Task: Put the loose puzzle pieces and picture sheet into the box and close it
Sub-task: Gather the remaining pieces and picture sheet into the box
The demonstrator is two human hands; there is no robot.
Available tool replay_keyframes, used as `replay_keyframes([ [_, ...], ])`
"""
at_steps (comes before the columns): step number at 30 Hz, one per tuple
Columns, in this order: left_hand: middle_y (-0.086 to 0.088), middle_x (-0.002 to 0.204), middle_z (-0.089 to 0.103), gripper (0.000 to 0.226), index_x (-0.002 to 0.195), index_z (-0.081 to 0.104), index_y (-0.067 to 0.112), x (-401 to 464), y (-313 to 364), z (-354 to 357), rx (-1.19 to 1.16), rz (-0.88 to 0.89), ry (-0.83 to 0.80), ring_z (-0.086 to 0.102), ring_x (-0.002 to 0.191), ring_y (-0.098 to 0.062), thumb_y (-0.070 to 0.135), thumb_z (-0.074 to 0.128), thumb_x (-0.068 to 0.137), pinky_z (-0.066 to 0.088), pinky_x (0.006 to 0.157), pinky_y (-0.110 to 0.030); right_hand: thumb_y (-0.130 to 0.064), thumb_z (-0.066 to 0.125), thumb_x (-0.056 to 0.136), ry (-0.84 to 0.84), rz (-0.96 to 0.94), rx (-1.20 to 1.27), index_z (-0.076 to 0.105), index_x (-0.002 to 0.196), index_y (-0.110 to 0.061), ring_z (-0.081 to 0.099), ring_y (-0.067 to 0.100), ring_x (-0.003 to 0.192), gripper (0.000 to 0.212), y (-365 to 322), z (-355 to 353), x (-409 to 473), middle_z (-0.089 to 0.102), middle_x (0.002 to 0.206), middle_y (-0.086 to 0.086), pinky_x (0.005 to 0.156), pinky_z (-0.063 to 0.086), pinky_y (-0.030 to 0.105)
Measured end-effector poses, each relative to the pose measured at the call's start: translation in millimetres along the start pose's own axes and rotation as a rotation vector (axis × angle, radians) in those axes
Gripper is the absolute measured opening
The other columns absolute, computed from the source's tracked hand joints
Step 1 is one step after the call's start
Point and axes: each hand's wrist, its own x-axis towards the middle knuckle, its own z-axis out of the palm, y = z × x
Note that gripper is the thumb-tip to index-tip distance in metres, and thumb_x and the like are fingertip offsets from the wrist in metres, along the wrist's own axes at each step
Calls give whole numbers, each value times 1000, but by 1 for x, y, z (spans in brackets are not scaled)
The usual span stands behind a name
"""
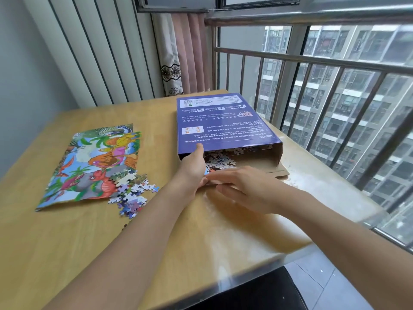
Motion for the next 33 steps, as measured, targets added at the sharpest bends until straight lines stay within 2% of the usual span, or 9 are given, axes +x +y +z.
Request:
replay_keyframes([
  [2,8,82,45,35,97,53,23,-2,-1,-2,183,71,19,48,75,-12,48,30,105,48,103,-47,-30,44,100,0,-7,-3,57,134,-31,66,21,105,36,0,2,1,68,124,-9,82,51,42],
  [5,9,80,46,35,79,42,30,2,-3,-10,481,179,-57,55,98,-25,45,24,106,45,106,-49,-35,40,99,18,-7,-3,58,136,-33,67,20,105,41,2,4,0,69,125,-11,81,52,41],
  [7,3,90,56,38,82,48,27,-3,1,-17,700,251,-106,57,104,-27,39,22,107,44,104,-43,-39,38,100,16,-12,10,58,136,-31,66,18,109,42,3,6,1,68,128,-13,85,52,40],
  [10,-1,133,60,39,130,58,18,-10,2,-31,967,348,-114,53,125,-24,35,32,106,38,98,-30,-50,33,102,-71,-10,33,54,141,-29,61,14,122,50,4,13,4,60,140,-14,97,49,39],
  [13,4,111,71,25,108,72,26,-21,-1,-46,1153,465,-43,64,100,-18,36,54,94,51,88,-33,-59,30,103,-181,-2,96,46,146,-35,54,11,130,52,4,9,10,54,146,-14,106,44,40],
  [16,6,86,72,19,94,73,27,-24,-5,-54,1194,517,-30,66,84,-18,30,59,82,55,77,-37,-60,32,102,-313,66,176,33,153,-42,41,2,139,55,4,-5,16,40,156,-19,117,31,32],
  [24,9,94,72,27,100,72,28,-23,-7,-58,1157,545,-7,67,89,-11,23,78,74,53,82,-28,-77,19,91,-415,164,42,17,158,-41,2,0,152,77,25,-11,34,9,166,-18,125,0,31],
  [28,10,94,73,19,96,76,28,-22,-6,-60,1196,569,-18,65,90,-11,17,74,81,52,85,-26,-89,18,82,-327,261,-2,21,156,-45,21,12,151,86,48,-7,55,23,164,-15,124,16,39],
  [33,9,91,72,26,91,78,30,-17,-7,-61,1176,560,-19,66,88,-12,7,70,83,54,84,-27,-66,36,98,-207,349,-3,29,154,-43,28,19,147,60,67,2,80,30,162,-11,120,21,35],
])
